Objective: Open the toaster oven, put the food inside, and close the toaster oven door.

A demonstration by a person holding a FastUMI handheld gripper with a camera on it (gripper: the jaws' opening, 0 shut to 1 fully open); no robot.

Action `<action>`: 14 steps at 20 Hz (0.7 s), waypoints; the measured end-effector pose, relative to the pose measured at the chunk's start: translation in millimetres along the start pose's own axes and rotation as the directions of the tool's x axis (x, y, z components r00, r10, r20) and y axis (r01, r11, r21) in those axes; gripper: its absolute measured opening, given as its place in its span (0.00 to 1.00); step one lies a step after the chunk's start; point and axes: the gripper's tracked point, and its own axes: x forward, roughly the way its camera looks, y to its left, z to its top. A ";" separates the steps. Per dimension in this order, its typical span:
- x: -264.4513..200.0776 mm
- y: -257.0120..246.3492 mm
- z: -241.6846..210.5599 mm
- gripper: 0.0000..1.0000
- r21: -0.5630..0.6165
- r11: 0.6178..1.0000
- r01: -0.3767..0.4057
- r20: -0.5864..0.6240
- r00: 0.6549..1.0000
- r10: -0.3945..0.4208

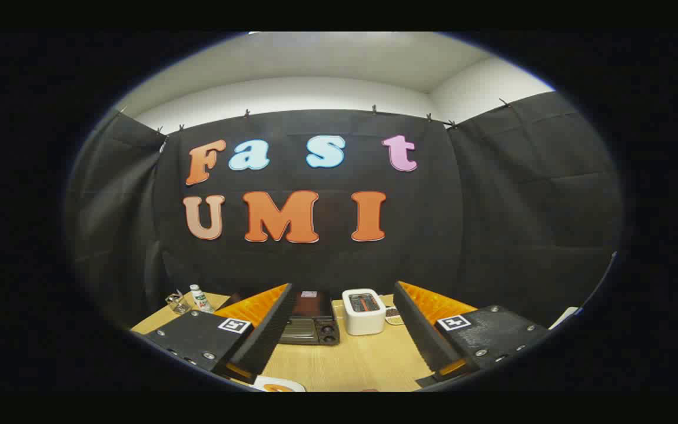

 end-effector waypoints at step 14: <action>13.3 26.3 -4.2 0.99 0.041 0.999 0.000 0.006 1.000 0.000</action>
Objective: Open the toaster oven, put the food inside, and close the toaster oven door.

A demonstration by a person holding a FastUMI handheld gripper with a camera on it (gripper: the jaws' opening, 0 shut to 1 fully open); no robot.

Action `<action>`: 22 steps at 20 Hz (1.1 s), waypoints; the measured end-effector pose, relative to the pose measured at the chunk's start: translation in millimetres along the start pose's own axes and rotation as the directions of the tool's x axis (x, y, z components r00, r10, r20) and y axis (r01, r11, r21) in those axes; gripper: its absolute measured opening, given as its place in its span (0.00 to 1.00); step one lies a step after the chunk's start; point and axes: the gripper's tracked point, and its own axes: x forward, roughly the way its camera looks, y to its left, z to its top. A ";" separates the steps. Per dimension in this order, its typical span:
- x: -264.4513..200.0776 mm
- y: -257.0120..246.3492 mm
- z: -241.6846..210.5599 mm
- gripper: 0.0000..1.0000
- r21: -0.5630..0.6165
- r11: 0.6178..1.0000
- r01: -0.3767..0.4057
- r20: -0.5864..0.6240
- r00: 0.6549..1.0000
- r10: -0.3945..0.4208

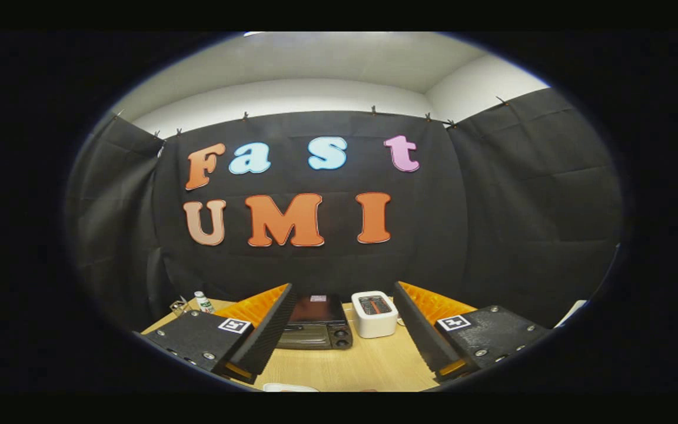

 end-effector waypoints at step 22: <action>75.0 114.4 -99.4 0.99 -0.033 0.990 -0.138 -0.226 0.966 0.127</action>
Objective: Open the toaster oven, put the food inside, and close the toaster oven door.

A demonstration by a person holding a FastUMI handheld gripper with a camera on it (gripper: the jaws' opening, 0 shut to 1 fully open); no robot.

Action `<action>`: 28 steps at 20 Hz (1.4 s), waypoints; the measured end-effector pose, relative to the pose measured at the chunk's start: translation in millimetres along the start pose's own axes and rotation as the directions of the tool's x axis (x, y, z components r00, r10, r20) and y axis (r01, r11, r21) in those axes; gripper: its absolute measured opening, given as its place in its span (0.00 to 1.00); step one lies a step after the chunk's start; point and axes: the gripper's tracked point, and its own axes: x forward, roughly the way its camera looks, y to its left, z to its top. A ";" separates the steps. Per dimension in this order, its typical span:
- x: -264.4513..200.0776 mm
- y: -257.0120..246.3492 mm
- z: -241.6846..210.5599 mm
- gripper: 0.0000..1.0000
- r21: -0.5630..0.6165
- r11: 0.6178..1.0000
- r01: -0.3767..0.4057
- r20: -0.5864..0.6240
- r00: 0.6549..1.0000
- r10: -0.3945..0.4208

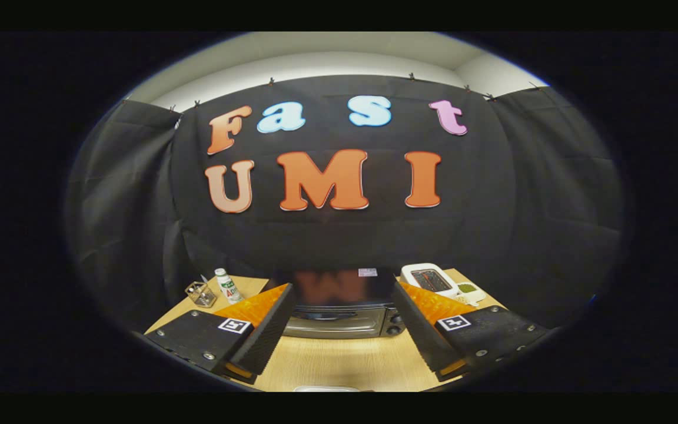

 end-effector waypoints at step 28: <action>149.6 51.3 -126.0 1.00 -0.084 0.996 -0.041 -0.300 0.954 0.014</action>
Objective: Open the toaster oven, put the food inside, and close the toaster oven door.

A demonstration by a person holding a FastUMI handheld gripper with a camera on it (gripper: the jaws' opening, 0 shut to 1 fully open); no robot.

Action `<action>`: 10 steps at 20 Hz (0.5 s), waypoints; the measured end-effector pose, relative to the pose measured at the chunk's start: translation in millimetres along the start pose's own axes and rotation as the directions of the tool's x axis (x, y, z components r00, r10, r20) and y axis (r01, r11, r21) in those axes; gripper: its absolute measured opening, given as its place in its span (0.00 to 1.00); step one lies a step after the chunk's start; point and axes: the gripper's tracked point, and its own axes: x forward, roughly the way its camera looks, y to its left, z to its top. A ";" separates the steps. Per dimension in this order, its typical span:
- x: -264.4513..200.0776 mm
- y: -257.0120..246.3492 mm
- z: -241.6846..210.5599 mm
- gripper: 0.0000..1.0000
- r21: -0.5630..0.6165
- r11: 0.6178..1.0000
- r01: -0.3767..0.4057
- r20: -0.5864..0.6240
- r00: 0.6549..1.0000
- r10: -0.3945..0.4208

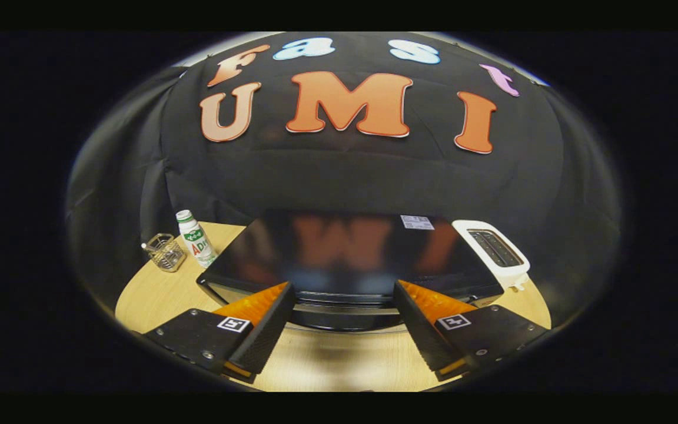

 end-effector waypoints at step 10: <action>-7.5 4.3 -11.2 1.00 0.065 0.997 -0.029 -0.009 1.000 0.030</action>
